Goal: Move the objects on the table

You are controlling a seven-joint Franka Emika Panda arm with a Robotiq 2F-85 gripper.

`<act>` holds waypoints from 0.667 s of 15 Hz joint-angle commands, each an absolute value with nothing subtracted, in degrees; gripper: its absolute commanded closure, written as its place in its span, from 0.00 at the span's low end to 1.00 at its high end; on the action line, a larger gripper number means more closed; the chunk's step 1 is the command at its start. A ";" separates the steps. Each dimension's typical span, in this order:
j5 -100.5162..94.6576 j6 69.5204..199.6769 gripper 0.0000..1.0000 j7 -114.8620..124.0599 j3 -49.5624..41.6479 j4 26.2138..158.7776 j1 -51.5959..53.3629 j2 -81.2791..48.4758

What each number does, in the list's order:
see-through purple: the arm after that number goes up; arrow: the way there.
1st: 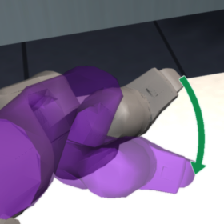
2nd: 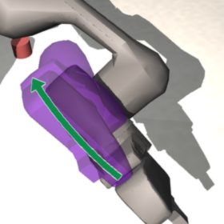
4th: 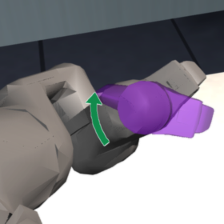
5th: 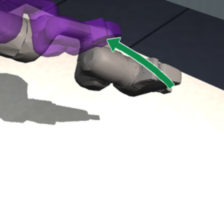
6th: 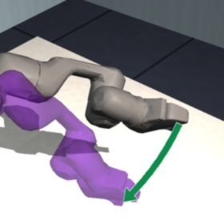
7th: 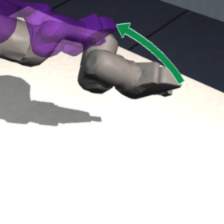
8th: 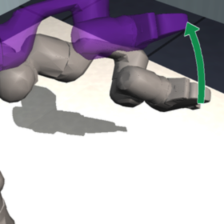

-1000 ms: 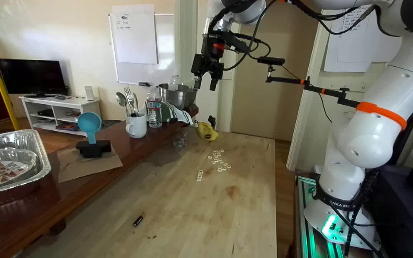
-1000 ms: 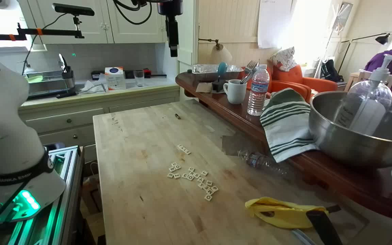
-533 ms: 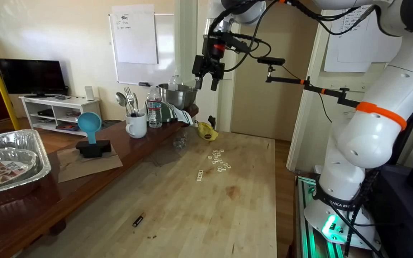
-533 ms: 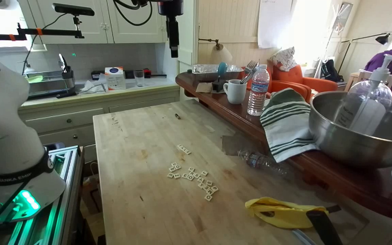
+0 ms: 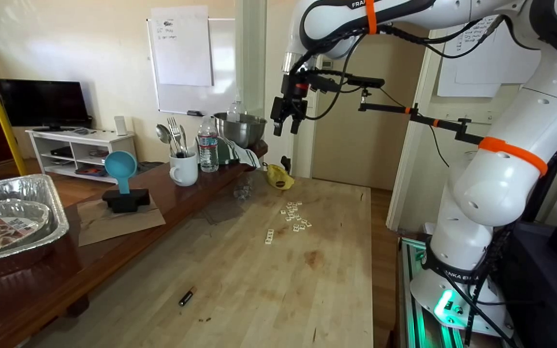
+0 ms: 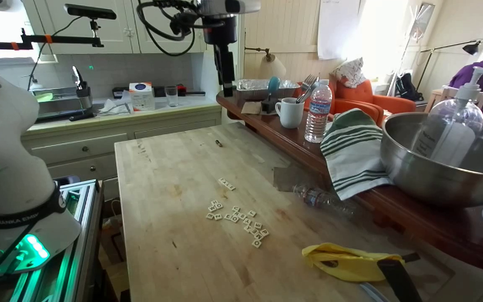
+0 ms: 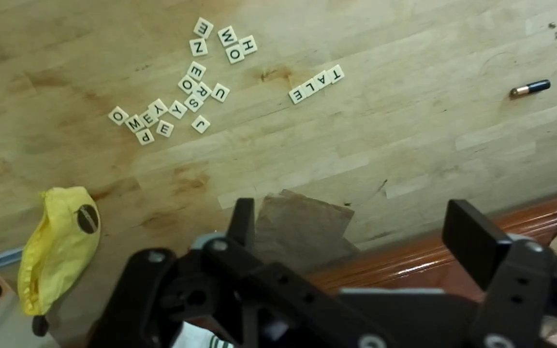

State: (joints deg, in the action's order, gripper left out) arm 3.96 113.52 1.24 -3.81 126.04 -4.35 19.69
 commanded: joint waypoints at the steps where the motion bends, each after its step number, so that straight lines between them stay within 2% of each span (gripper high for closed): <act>1: 7.80 120.02 0.00 -12.61 -7.46 131.42 -2.58 20.56; 6: 14.25 117.71 0.00 -30.47 -12.45 133.04 -1.37 18.48; 10: 12.78 118.62 0.00 -28.03 -11.59 132.85 -2.50 18.46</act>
